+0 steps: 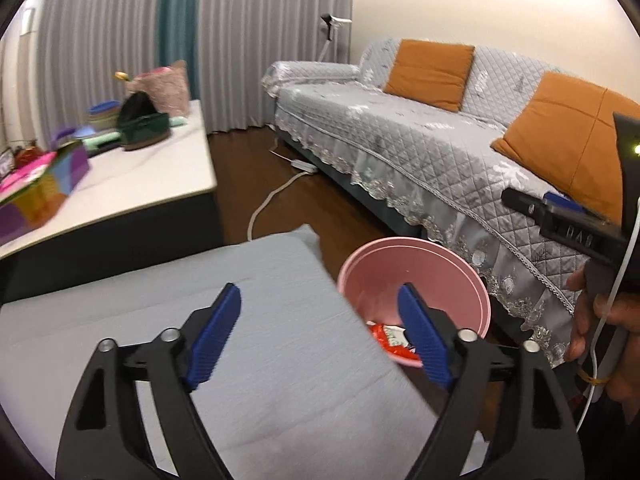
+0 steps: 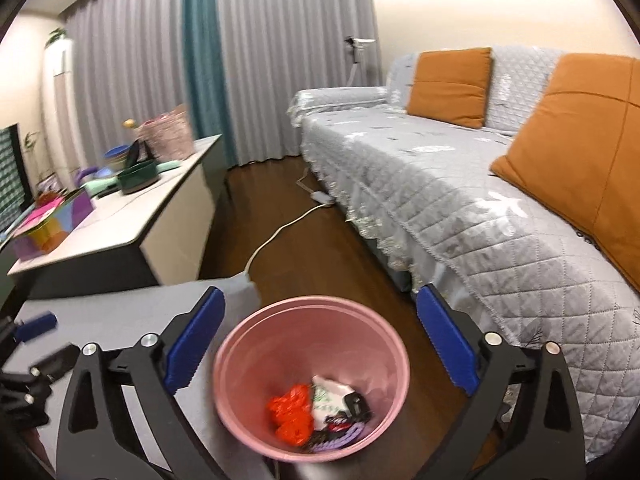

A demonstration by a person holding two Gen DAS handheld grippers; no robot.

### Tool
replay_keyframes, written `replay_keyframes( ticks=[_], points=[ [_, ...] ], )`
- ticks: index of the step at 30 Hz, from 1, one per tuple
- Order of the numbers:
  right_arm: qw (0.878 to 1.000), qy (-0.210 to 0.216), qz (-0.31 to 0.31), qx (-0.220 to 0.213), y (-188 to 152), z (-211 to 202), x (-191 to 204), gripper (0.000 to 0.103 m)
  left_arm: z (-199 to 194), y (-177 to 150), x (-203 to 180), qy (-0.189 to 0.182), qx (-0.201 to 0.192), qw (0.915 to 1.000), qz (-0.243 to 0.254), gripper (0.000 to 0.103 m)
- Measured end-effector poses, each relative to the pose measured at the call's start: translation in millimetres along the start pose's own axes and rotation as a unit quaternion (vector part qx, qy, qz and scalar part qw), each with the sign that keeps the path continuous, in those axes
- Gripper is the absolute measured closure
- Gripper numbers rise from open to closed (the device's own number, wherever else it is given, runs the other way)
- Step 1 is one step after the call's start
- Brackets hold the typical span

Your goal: Collect trash

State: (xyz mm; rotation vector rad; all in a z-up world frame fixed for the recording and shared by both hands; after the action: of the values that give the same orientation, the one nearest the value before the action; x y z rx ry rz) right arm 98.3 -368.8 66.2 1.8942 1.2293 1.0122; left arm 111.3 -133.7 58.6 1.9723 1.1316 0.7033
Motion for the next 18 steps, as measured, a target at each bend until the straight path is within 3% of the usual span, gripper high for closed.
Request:
replay_keyframes(
  ticks=[3,11,18],
  points=[
    [1.000,0.019,-0.020,-0.001,-8.3,-17.9,19.9,0.005,-24.0,-5.4,12.6,0.017,-0.003,0.9999,-0.002,0.013],
    [0.998,0.048,-0.023,0.018,-49.9,-68.5,54.0,0.005,-91.9,-38.5,36.1,0.044,-0.015,0.9986,-0.027,0.013],
    [0.997,0.061,-0.041,0.000,-82.0,-110.9,85.1,0.005,-125.8,-84.0,47.3,0.078,-0.023,0.9941,-0.072,0.013]
  ],
)
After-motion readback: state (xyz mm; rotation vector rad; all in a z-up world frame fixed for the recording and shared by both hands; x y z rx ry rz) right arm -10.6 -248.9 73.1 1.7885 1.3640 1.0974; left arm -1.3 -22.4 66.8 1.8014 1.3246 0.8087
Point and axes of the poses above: each gripper's, at about its wrist camera, not at the fingertips, and z roughly the way its jaws point, x to its left, y to its top, the point moved 2 cm from there along z, roughly the way its jaws point, and after that the axes turned 9 degrees about z, right-handed, at the moved point
